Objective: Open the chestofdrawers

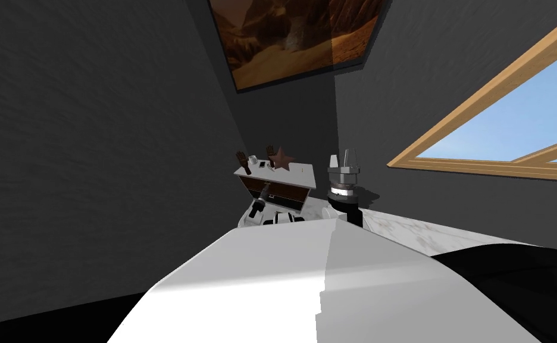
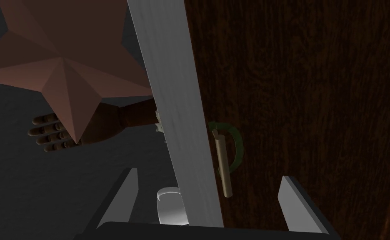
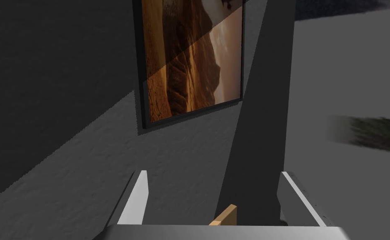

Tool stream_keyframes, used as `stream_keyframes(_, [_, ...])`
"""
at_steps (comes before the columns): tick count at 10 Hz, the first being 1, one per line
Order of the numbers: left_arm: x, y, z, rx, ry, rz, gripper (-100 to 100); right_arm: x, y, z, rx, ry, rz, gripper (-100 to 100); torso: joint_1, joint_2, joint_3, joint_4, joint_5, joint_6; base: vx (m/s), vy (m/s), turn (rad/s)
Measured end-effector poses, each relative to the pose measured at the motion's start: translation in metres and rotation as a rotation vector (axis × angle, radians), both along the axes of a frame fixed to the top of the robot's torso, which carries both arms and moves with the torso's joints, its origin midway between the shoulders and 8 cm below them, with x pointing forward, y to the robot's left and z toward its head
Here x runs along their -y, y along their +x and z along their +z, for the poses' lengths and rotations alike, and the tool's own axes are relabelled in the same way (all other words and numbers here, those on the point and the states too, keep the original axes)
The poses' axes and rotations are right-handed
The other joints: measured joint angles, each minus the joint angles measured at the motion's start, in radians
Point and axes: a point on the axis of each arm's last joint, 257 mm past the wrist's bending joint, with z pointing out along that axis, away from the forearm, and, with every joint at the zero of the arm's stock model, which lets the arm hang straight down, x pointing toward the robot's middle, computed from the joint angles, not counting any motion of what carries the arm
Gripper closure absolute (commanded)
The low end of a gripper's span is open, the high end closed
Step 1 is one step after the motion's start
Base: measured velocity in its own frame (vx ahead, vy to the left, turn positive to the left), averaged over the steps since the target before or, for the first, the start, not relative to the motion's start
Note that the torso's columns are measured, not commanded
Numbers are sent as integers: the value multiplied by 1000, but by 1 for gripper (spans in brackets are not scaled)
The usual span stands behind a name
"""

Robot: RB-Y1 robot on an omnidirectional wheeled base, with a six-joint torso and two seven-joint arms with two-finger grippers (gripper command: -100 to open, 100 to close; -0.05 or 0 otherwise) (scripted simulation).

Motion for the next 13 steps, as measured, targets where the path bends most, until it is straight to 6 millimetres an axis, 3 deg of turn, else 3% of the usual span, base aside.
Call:
stream_keyframes(2, [2,-2,-23,-47,35,-18,-100,0,0,0,0,0,0,0,0,1,1,0,0,0,101,2,-57])
stream_keyframes(3, [2,-2,-24,-52,37,-18,-100,0,0,0,0,0,0,0,0,6,3,2,0,0,15,0,4])
stream_keyframes(4, [2,-2,-24,-51,37,-18,100,0,0,0,0,0,0,0,0,8,5,2,0,0,8,0,0])
stream_keyframes(9, [5,-9,-21,-52,38,-30,100,0,0,0,0,0,0,0,0,4,2,1,0,0,-134,55,29])
stream_keyframes(10, [5,-9,-21,-53,38,-30,-100,0,0,0,0,0,0,0,-2,-2,-1,0,-1,0,88,22,-52])
stream_keyframes(13, [-2,-2,-16,-35,81,-38,-100,0,0,0,0,0,0,0,2,-4,-3,-1,1,0,177,46,-34])
